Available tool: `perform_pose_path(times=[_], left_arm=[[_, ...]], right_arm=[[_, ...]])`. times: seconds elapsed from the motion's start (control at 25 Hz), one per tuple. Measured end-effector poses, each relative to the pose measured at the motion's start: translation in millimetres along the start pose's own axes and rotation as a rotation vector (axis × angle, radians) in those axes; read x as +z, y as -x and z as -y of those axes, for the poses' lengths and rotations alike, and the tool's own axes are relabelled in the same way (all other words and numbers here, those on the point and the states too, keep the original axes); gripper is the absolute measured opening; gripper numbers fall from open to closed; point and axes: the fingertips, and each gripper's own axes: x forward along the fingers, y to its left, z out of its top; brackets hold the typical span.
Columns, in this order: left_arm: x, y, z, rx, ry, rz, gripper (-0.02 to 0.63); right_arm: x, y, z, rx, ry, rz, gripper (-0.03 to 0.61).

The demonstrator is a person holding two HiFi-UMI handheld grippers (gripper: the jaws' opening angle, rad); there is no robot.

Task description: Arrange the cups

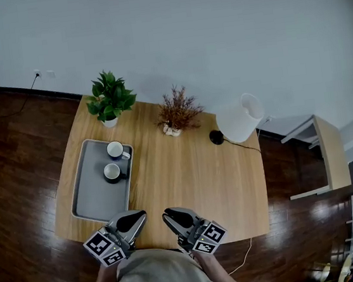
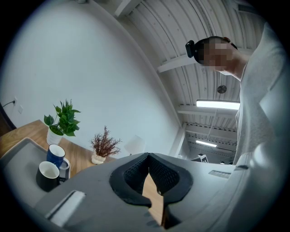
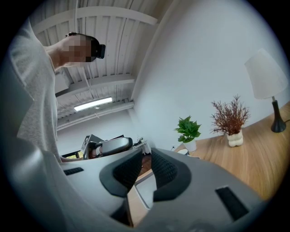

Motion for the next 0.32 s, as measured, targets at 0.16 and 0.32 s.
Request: perform_pose_path(times=[0.16, 0.32], left_arm=[[1.7, 5.1, -5.4, 0.008, 0.007, 0.010, -0.006], [2.3, 9.8, -11.0, 0.015, 0.012, 0.012, -0.005]], right_arm=[[-0.1, -5.5, -1.4, 0.001, 0.005, -0.008, 0.061], [-1.9, -11.6, -3.0, 0.004, 0.005, -0.012, 0.061]])
